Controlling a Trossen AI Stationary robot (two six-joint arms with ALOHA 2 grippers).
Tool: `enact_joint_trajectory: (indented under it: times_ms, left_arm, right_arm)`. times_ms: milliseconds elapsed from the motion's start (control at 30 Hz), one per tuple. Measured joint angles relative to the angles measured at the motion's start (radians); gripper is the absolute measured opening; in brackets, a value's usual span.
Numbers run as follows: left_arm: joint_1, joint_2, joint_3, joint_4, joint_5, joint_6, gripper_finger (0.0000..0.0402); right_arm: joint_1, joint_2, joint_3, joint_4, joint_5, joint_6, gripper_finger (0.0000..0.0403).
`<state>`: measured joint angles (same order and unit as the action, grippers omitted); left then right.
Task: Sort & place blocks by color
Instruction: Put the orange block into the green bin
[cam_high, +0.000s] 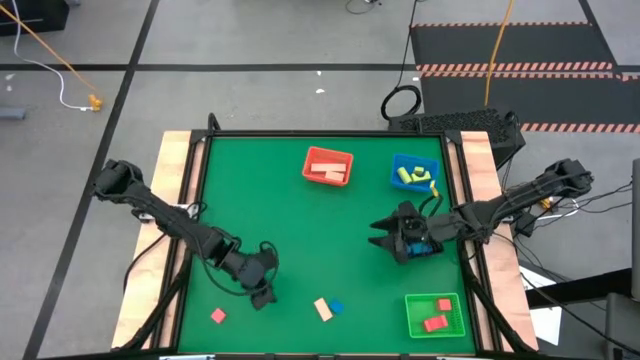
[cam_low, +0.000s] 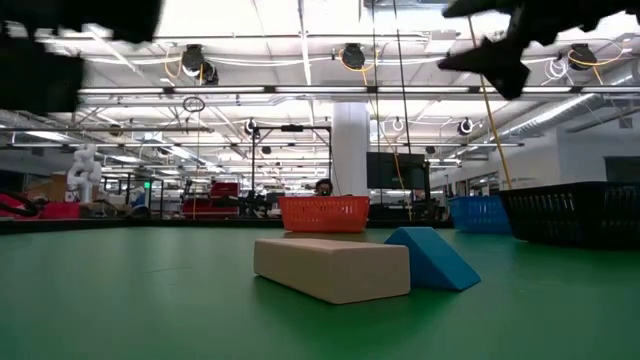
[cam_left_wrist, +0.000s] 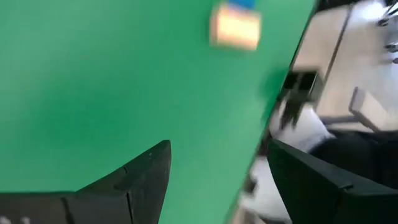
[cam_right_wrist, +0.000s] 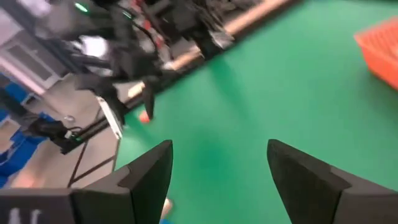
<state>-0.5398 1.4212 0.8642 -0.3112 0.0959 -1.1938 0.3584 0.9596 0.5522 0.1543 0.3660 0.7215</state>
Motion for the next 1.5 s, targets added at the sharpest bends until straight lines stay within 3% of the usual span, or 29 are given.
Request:
enact_joint_trajectory:
  times_ms: [200, 467, 700, 900, 1133, 1500]
  left_arm:
    - [-0.129, 0.000, 0.000, -0.107, 0.053, -0.367, 0.0264]
    - [-0.305, 0.000, 0.000, -0.241, 0.053, -0.794, 0.0264]
    - [-0.392, 0.007, 0.000, -0.357, 0.052, -1.032, 0.0261]
    - [-0.397, 0.092, 0.000, -0.354, 0.144, -1.052, 0.0221]
    - [-0.397, 0.154, 0.000, -0.325, 0.134, -1.023, 0.0167]
    - [-0.391, 0.190, 0.005, -0.304, 0.117, -0.998, 0.0159]
  right_arm:
    - [-0.002, 0.098, 0.000, 0.132, 0.000, -0.135, 0.0251]
    - [-0.004, 0.202, 0.000, 0.133, -0.001, -0.137, 0.0251]
    - [-0.004, 0.220, 0.000, 0.134, -0.005, -0.133, 0.0251]
    - [-0.004, 0.220, 0.000, 0.134, -0.005, -0.137, 0.0251]
    - [-0.004, 0.220, 0.000, 0.149, -0.005, -0.157, 0.0251]
    - [-0.004, 0.219, 0.000, 0.178, -0.006, -0.158, 0.0251]
